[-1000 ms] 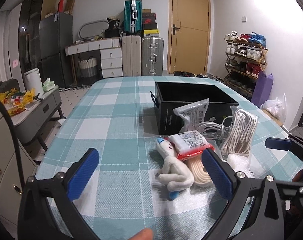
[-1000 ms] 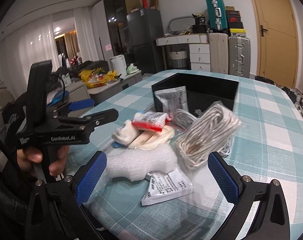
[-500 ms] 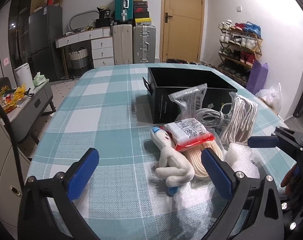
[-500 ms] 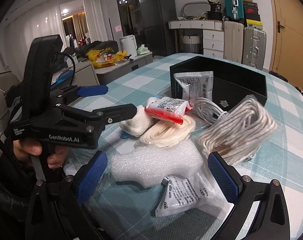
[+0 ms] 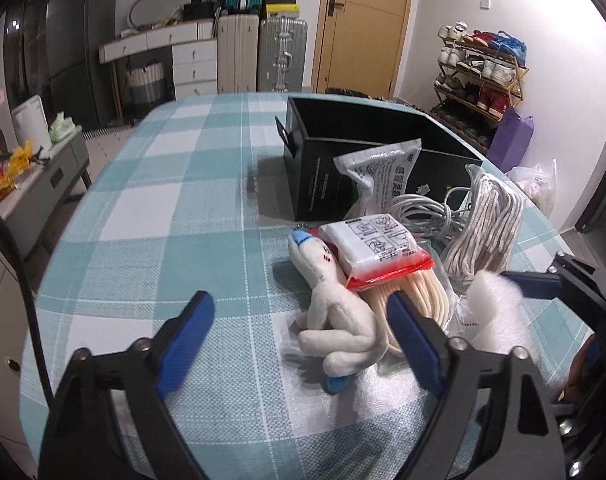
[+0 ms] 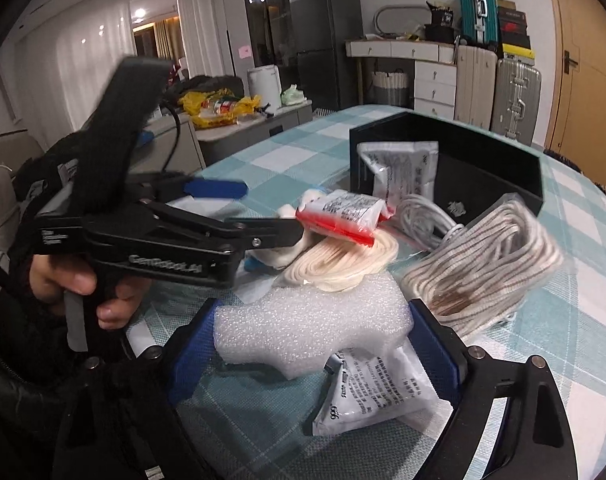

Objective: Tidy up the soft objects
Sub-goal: 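Grasp the white plush toy with the left gripper while the right grasps the foam block, then carry the plush toy and foam block into the black box with both grippers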

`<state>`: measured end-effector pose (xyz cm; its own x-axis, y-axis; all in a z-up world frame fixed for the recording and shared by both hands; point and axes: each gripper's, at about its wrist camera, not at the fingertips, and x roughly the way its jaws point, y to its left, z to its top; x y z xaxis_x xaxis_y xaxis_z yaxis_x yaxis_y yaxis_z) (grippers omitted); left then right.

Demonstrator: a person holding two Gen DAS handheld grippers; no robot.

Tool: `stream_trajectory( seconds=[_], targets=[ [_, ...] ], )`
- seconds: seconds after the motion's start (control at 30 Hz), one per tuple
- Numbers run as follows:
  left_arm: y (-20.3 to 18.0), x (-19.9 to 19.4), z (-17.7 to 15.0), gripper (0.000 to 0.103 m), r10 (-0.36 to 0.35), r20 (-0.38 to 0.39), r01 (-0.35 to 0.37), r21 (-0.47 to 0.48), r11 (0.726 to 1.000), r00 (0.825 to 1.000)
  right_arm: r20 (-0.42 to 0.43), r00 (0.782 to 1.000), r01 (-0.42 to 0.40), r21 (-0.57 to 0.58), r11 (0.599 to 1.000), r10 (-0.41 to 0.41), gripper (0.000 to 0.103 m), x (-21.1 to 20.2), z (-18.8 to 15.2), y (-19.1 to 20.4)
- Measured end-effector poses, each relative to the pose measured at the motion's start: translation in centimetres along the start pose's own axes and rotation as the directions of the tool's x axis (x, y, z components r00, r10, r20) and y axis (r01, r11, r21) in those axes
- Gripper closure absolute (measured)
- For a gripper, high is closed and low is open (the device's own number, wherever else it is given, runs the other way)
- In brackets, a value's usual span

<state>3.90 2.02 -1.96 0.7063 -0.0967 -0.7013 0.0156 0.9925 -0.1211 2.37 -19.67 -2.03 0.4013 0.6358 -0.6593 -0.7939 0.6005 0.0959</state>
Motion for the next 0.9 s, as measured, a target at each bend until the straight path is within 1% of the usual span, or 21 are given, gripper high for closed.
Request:
stream_trajectory(
  seconds=[0.03,0.1,0.13,0.2,0.23,0.27,0.3,0.37,0.53,0.6,0.73,0.77,0.9],
  targets=[
    [0.0,0.1,0.0,0.018,-0.006,-0.008,0.006,-0.006,1.000,1.000,0.013,1.000,0.003,0.008,1.000,-0.003,0.011,-0.5,-0.1,-0.3],
    [0.1,0.5,-0.1,0.028,-0.028,-0.026,0.027,-0.014,1.000,0.999,0.028,1.000,0.010,0.021,1.000,-0.011,0.011,-1.2,-0.1,-0.7],
    [0.0,0.6,0.0,0.030,-0.035,-0.036,0.034,-0.018,0.999,0.999,0.036,0.999,0.013,0.025,1.000,-0.014,0.011,-1.5,-0.1,-0.9],
    [-0.1,1.0,-0.1,0.044,-0.059,-0.061,0.057,-0.027,0.998,0.996,0.055,0.998,0.016,0.035,0.999,-0.018,0.011,-2.2,-0.3,-1.2],
    [-0.2,1.2,-0.1,0.048,-0.066,-0.071,0.064,-0.029,0.998,0.995,0.067,0.998,0.017,0.041,0.999,-0.020,0.011,-2.6,-0.4,-1.4],
    [-0.3,1.2,-0.1,0.055,-0.061,-0.068,0.060,-0.025,0.998,0.996,0.075,0.997,0.018,0.046,0.999,-0.022,0.011,-2.9,-0.4,-1.4],
    [-0.3,1.2,-0.1,0.062,-0.072,-0.071,0.070,-0.030,0.997,0.995,0.081,0.996,0.018,0.050,0.999,-0.022,0.011,-3.1,-0.2,-1.4],
    [-0.1,1.0,-0.2,0.066,-0.089,-0.066,0.086,-0.051,0.995,0.994,0.102,0.995,0.018,0.055,0.998,-0.024,0.011,-3.8,-0.3,-1.6],
    [0.3,0.2,-0.6,0.068,-0.086,-0.040,0.083,-0.064,0.994,0.996,0.154,0.988,0.019,0.069,0.997,-0.030,0.011,-5.3,-0.5,-1.8],
    [0.6,-0.2,-0.6,0.068,-0.085,-0.026,0.083,-0.074,0.994,0.996,0.168,0.985,0.025,0.072,0.997,-0.037,0.011,-5.2,-0.3,-1.9],
    [1.1,-1.4,-0.5,0.068,-0.083,0.017,0.084,-0.085,0.993,0.996,0.207,0.977,0.037,0.086,0.996,-0.054,0.012,-6.1,-0.1,-2.0],
    [1.1,-2.0,-0.4,0.068,-0.082,0.037,0.085,-0.086,0.993,0.996,0.211,0.976,0.038,0.090,0.995,-0.056,0.012,-6.2,0.0,-2.0],
    [1.0,-4.0,0.4,0.068,-0.071,0.108,0.079,-0.066,0.995,0.992,0.274,0.958,0.054,0.114,0.992,-0.084,0.012,-8.0,0.6,-2.5]
  ],
)
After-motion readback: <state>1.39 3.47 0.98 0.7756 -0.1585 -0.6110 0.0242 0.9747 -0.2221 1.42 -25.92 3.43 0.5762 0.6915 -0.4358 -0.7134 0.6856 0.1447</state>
